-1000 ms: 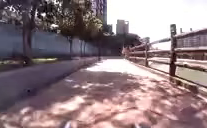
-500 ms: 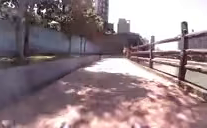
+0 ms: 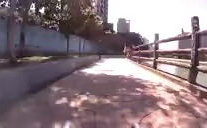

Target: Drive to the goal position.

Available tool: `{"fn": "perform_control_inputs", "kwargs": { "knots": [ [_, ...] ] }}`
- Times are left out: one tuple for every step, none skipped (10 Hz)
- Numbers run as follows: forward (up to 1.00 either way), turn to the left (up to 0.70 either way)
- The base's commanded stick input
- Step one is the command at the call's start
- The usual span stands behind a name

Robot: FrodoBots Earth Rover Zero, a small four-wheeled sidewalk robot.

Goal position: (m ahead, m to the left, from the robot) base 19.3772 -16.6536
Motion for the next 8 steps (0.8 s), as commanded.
{"fn": "perform_control_inputs", "kwargs": {
  "knots": [
    [0.70,0.00],
    [0.70,0.00],
    [0.70,0.00],
    [0.70,0.00],
    [0.70,0.00],
    [0.70,0.00],
    [0.70,0.00],
    [0.70,0.00]
  ]
}}
